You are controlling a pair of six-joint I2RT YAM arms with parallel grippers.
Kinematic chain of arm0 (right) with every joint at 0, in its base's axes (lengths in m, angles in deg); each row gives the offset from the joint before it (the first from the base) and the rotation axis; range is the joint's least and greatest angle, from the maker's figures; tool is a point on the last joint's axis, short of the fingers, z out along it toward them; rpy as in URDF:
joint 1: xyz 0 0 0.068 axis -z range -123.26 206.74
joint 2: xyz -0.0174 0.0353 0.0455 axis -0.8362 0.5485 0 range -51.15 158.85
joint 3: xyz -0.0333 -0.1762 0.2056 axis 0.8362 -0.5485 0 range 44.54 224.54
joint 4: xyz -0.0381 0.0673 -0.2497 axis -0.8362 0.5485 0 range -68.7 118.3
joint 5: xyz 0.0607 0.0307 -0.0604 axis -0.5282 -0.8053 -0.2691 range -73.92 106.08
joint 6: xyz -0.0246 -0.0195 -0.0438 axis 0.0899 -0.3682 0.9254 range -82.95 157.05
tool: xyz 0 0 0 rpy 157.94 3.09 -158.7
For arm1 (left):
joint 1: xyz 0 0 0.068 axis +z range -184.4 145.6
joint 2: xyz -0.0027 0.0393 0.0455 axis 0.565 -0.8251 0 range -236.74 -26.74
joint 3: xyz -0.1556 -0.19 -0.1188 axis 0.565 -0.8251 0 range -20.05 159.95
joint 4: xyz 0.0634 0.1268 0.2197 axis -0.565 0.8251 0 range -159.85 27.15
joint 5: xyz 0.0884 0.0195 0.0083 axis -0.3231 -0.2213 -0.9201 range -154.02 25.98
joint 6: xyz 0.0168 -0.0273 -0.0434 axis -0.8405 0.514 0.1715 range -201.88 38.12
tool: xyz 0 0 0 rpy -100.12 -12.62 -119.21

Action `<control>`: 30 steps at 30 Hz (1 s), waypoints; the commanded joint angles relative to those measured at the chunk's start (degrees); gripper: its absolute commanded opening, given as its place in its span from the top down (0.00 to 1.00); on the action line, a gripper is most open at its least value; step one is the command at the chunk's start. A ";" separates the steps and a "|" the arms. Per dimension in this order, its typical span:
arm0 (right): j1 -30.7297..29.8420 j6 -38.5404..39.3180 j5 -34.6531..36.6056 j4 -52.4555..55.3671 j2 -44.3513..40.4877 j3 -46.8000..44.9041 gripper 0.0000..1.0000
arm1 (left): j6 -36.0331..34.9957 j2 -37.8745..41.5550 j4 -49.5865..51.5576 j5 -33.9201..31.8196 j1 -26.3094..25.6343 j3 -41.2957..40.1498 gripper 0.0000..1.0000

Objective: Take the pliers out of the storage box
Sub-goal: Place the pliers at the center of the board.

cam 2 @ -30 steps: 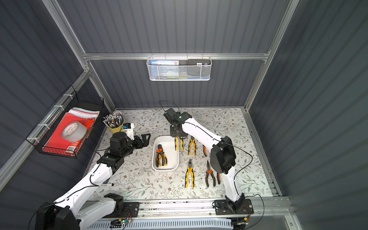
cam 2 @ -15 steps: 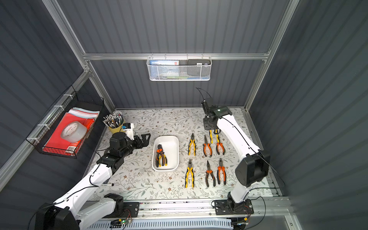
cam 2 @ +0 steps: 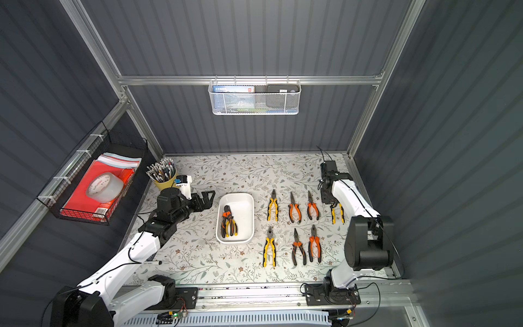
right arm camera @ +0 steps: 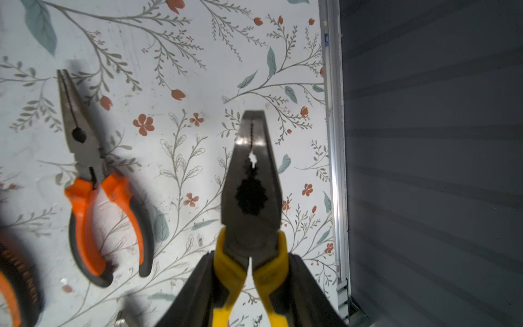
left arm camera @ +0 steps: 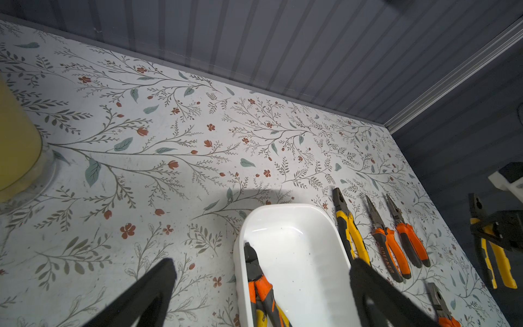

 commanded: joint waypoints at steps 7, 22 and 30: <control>0.76 1.55 -1.31 -8.46 10.82 4.45 1.00 | -1.19 -0.61 0.91 -0.19 -0.22 1.11 0.01; 0.85 1.90 -3.24 -9.63 19.41 8.27 0.72 | -1.07 -3.07 1.33 -1.44 -0.25 1.47 0.01; 0.86 1.10 -2.14 -8.12 20.68 11.38 0.60 | -0.85 -3.38 1.27 -2.38 -0.25 1.46 0.01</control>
